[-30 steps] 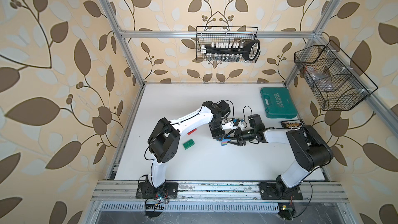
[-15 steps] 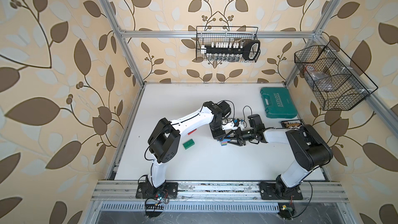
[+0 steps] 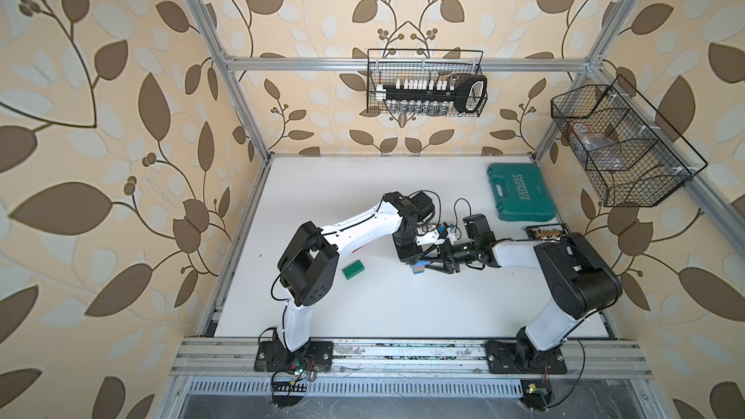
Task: Assemble a spoon with lego
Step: Assemble the lego brick with the lego brick.
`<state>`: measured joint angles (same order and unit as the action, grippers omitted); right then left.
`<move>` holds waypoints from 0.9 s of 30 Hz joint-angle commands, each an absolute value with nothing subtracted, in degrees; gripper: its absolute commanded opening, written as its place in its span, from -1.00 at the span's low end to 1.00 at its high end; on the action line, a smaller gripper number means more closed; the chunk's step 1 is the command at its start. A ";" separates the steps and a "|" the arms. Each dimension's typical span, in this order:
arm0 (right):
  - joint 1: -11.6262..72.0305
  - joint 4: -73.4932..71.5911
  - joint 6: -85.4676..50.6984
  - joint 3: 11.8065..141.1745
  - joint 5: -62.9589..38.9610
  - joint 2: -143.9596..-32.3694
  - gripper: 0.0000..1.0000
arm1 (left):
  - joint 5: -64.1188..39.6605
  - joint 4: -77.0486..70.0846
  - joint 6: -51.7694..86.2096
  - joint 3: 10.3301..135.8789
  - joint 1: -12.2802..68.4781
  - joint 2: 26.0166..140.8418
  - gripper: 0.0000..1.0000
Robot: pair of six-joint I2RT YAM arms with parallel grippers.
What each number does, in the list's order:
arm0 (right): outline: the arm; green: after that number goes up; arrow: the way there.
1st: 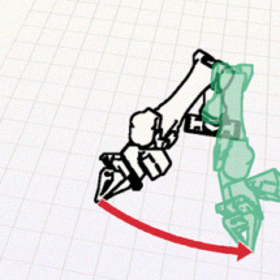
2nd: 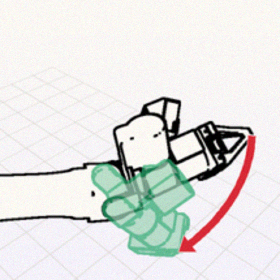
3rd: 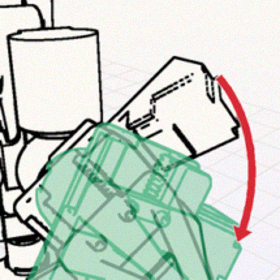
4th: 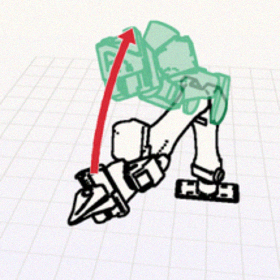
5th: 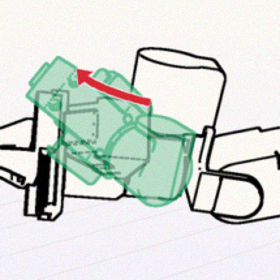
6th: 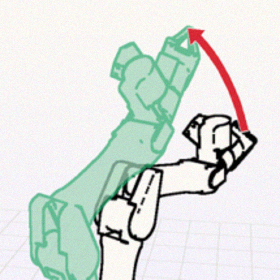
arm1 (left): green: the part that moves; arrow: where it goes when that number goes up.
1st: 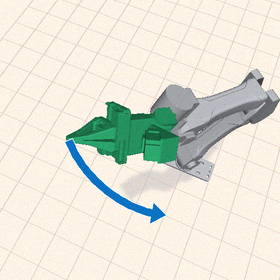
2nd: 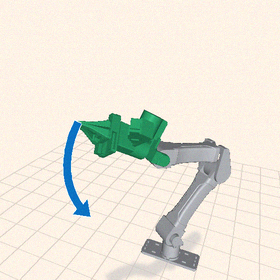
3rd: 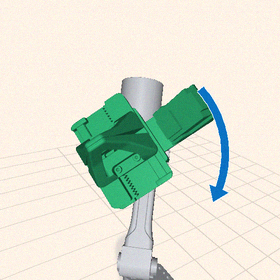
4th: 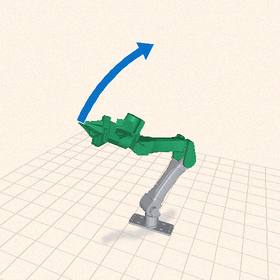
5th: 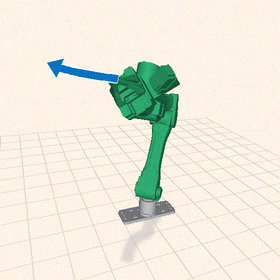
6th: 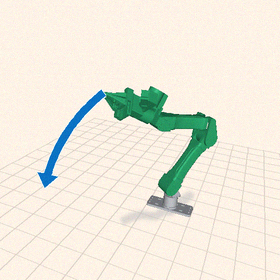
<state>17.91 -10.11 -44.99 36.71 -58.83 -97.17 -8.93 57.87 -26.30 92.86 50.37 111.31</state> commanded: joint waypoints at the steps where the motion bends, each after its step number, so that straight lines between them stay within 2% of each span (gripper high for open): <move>1: 18.36 -8.50 -44.30 36.39 -57.69 -98.63 0.07 | -7.31 59.22 -24.71 92.70 51.09 111.72 -1.00; 18: 18.46 -6.96 -43.68 36.73 -56.80 -100.14 -0.01 | -5.76 55.34 -25.07 88.20 52.74 110.86 -1.00; 27: 18.46 -5.91 -43.33 37.00 -56.44 -101.53 -0.03 | -9.57 54.55 -28.36 85.78 52.82 109.81 -1.00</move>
